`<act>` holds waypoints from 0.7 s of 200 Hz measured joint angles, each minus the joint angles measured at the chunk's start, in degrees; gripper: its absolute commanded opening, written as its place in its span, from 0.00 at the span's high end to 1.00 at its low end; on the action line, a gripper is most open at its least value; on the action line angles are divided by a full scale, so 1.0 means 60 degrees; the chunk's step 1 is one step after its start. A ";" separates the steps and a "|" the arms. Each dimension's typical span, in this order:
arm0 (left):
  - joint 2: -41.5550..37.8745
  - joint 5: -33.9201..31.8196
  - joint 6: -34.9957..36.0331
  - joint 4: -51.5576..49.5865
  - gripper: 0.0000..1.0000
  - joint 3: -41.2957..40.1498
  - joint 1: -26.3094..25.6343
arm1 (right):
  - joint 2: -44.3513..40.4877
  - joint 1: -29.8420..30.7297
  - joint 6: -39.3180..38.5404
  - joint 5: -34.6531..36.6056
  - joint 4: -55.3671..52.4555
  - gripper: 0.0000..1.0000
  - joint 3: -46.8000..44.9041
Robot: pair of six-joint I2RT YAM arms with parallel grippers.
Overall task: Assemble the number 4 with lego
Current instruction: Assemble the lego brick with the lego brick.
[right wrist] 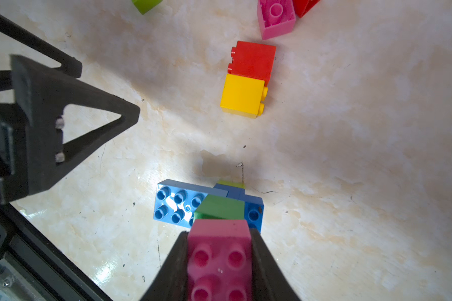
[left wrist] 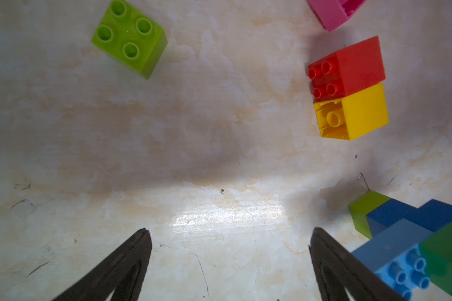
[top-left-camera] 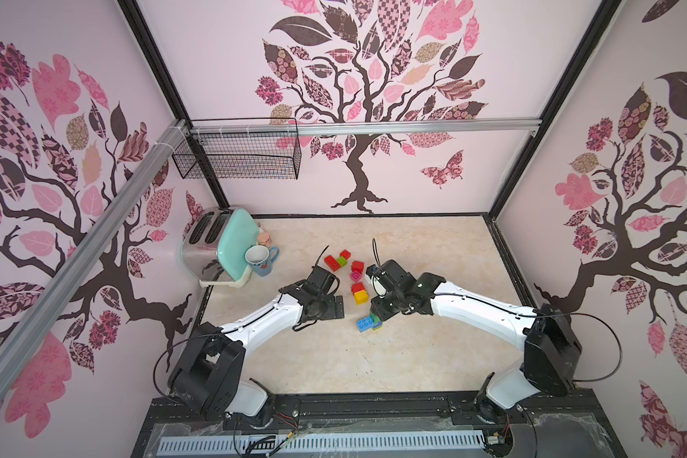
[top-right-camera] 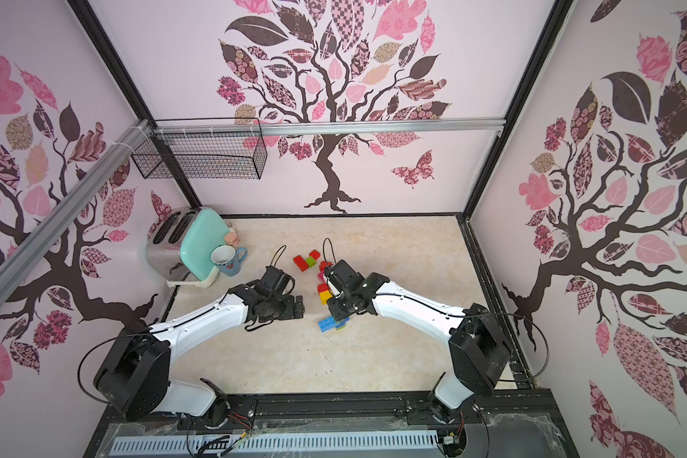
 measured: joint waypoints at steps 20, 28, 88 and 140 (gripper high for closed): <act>0.0091 0.0124 0.0007 0.0029 0.02 0.0040 -0.0044 | 0.0000 0.0000 0.0280 0.0044 -0.0044 1.00 0.0004; 0.0138 0.0200 0.0004 0.0080 0.02 0.0047 -0.0091 | 0.0000 0.0000 0.0404 0.0062 -0.0051 1.00 0.0004; 0.0790 0.1279 -0.0168 0.0586 0.02 0.0047 -0.0229 | 0.0084 0.0000 0.1625 0.0131 -0.0233 1.00 0.0124; 0.0943 0.1960 -0.0131 0.0739 0.02 0.0047 -0.0291 | 0.0168 0.0087 0.2269 0.0364 -0.0404 1.00 0.0237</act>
